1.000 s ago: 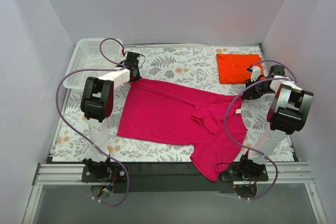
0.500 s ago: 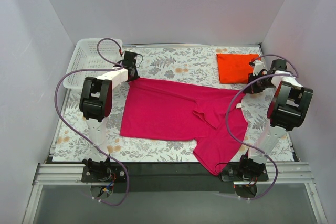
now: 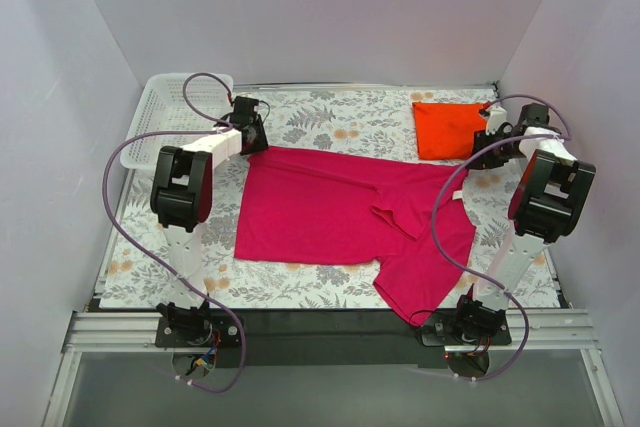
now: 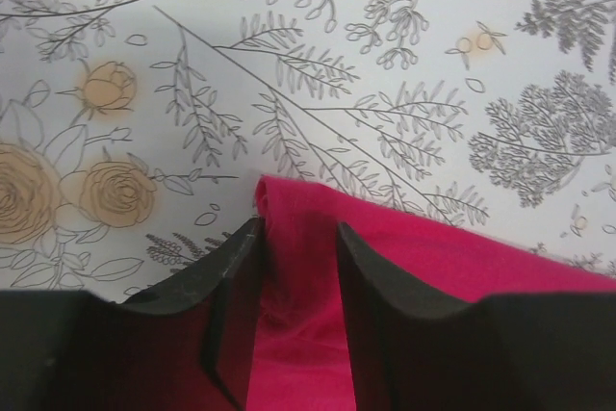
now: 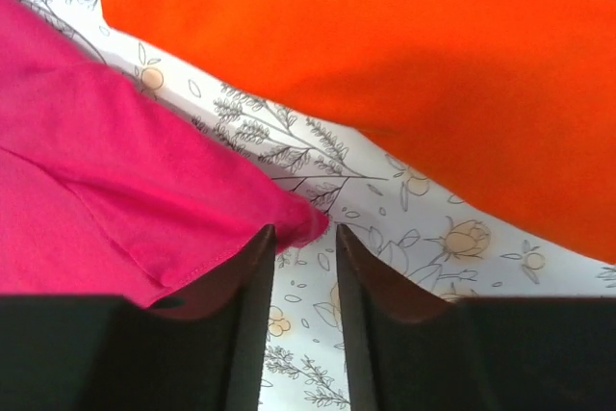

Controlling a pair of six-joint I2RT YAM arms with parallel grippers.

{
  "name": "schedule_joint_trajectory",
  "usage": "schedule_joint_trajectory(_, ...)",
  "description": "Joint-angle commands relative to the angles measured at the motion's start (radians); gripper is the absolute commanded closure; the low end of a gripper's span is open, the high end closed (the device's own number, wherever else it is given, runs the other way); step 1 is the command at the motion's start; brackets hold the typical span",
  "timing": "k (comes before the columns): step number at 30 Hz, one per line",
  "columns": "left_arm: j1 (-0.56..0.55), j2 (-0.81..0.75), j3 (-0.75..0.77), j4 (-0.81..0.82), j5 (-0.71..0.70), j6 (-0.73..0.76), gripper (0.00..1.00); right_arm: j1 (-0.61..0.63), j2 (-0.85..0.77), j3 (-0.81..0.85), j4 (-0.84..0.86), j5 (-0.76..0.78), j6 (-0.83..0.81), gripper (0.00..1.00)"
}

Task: Fold and stack the t-shirts
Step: Fold the tshirt

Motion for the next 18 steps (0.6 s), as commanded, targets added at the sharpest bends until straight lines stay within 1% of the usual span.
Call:
schedule_joint_trajectory(1, 0.006, -0.055, 0.054, -0.003, 0.110, -0.002, 0.62, -0.009, -0.027, 0.057, 0.015, 0.010, 0.016, 0.66)
schedule_joint_trajectory(2, 0.006, -0.061, 0.060, -0.004, 0.139, -0.004, 0.61, -0.009, -0.039, 0.057, 0.015, 0.012, 0.016, 0.61)
schedule_joint_trajectory(4, 0.006, -0.083, 0.066, -0.003, 0.166, -0.001, 0.54, -0.009, -0.052, 0.057, 0.016, 0.028, 0.017, 0.58)
schedule_joint_trajectory(10, 0.006, -0.149, 0.070, 0.020, 0.320, 0.018, 0.44, -0.009, -0.124, 0.021, 0.033, 0.073, -0.004, 0.57)
schedule_joint_trajectory(11, 0.006, -0.178, 0.056, 0.029, 0.343, 0.024, 0.40, -0.009, -0.151, 0.013, 0.034, 0.071, -0.012, 0.57)
schedule_joint_trajectory(12, 0.006, -0.193, 0.047, 0.042, 0.395, 0.039, 0.39, -0.009, -0.167, -0.001, 0.031, 0.055, -0.036, 0.57)
schedule_joint_trajectory(14, 0.006, -0.250, -0.002, 0.086, 0.429, 0.051, 0.36, -0.006, -0.225, -0.056, 0.028, 0.009, -0.081, 0.57)
schedule_joint_trajectory(15, 0.006, -0.274, -0.025, 0.103, 0.456, 0.068, 0.36, 0.000, -0.248, -0.079, 0.022, -0.043, -0.140, 0.56)
schedule_joint_trajectory(16, 0.006, -0.297, -0.050, 0.138, 0.464, 0.081, 0.36, 0.004, -0.269, -0.128, 0.013, -0.068, -0.176, 0.56)
schedule_joint_trajectory(17, 0.006, -0.352, -0.111, 0.160, 0.467, 0.091, 0.35, 0.012, -0.312, -0.151, 0.005, -0.109, -0.205, 0.56)
schedule_joint_trajectory(18, 0.006, -0.379, -0.140, 0.176, 0.466, 0.102, 0.34, 0.027, -0.332, -0.171, -0.014, -0.126, -0.237, 0.56)
